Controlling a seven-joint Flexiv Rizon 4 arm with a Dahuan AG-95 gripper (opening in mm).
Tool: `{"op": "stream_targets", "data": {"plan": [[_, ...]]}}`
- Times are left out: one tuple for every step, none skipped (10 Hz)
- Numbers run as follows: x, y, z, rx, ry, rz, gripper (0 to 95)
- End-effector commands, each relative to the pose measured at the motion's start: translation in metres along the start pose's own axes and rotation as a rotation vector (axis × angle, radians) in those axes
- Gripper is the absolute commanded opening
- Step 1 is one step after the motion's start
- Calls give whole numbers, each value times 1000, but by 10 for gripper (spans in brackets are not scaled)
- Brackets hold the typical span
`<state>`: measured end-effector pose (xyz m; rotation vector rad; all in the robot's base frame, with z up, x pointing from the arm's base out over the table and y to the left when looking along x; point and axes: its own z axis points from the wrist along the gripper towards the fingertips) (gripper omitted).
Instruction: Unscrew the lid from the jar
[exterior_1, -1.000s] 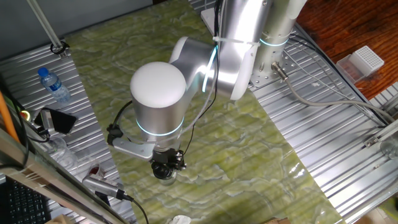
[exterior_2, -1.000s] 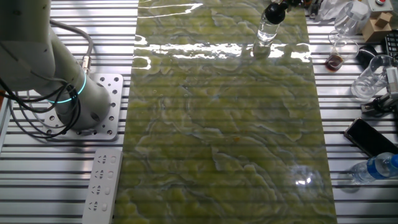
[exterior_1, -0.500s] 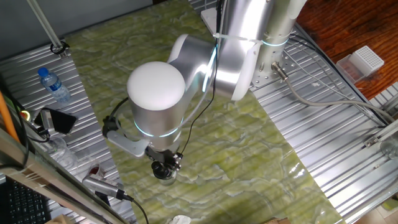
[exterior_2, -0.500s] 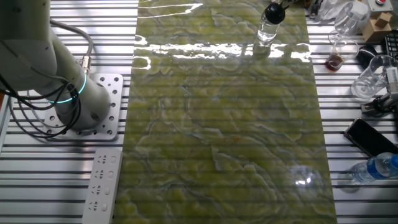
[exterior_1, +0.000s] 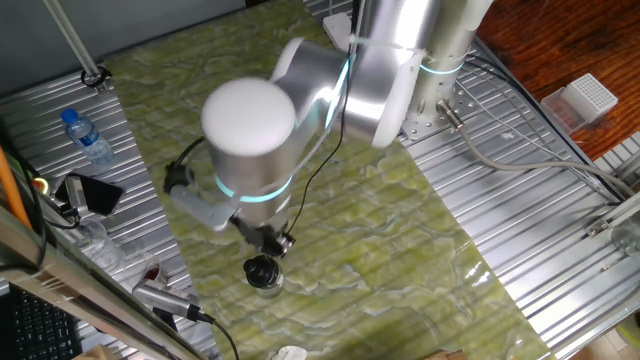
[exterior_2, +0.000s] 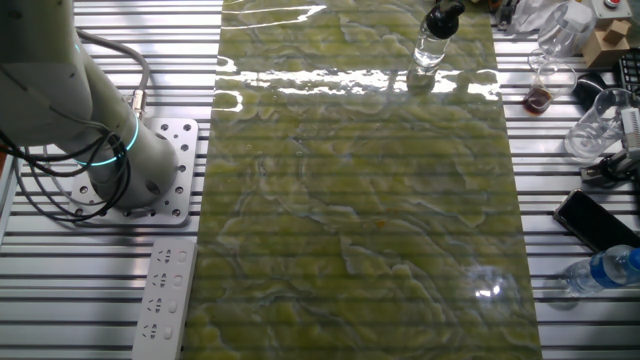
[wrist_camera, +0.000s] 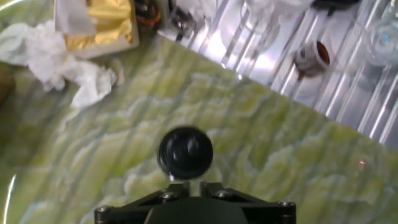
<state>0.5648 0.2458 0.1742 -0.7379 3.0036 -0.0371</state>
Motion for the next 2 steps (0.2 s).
{"op": "stream_targets", "data": {"plan": [[13, 1, -1, -4, -1, -24, 0], [17, 2, -1, -3, 0, -28, 0]]}}
